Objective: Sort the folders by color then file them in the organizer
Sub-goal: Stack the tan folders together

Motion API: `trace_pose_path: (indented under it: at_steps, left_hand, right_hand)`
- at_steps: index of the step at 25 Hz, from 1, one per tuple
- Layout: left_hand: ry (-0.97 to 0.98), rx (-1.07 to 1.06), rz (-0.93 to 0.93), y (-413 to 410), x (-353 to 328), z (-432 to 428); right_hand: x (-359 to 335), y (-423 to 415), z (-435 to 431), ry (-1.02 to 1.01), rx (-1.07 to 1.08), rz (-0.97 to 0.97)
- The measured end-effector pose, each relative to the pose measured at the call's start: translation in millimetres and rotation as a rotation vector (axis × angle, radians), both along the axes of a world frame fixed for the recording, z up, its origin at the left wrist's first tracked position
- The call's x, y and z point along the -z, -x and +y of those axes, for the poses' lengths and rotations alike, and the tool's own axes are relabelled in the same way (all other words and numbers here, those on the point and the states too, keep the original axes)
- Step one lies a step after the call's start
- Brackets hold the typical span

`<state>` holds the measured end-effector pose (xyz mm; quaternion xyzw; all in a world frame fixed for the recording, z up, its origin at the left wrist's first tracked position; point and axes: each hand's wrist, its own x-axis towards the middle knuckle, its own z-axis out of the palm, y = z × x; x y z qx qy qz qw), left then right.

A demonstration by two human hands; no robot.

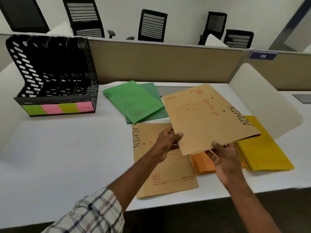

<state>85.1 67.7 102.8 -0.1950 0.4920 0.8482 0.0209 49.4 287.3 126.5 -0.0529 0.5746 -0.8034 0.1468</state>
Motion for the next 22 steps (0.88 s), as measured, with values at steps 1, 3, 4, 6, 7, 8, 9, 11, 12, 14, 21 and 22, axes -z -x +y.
trace_pose_path:
  at_steps: [1,3,4,6,7,8,9,11,12,14,21,22]
  left_hand:
    - [0.014,0.035,0.012,-5,0,4]
    - [0.025,0.086,0.022,-16,1,8]
    - [0.019,0.094,0.024,-22,-3,8]
    - [-0.031,0.041,0.033,-28,-14,-4]
    - [-0.086,-0.014,0.028,-30,-20,-16]
    - [-0.150,-0.066,0.029,-33,-24,-34]
    - [-0.215,-0.111,0.034,-39,-26,-55]
    - [-0.313,-0.106,0.062,-57,-27,-103]
    - [-0.342,-0.061,0.061,-67,-23,-126]
    - [-0.333,0.072,0.019,-84,-10,-161]
    - [0.287,0.155,-0.144,-138,67,-144]
    - [0.228,0.090,-0.132,-147,77,-136]
  right_hand:
    - [1,-14,3,0.004,0.044,-0.001]
    - [2,-31,17,0.018,0.085,-0.037]
    - [1,-36,25,0.022,0.087,-0.060]
    - [-5,-40,43,-0.014,0.043,-0.101]
    - [-8,-41,52,-0.053,0.000,-0.119]
    - [-11,-42,60,-0.097,-0.045,-0.139]
    - [-12,-43,68,-0.141,-0.086,-0.161]
    - [-13,-42,77,-0.238,-0.154,-0.196]
    - [-12,-41,80,-0.292,-0.176,-0.208]
    - [-8,-34,80,-0.425,-0.193,-0.213]
    - [16,28,34,-0.789,-0.276,-0.097]
    - [17,37,23,-0.775,-0.261,-0.088]
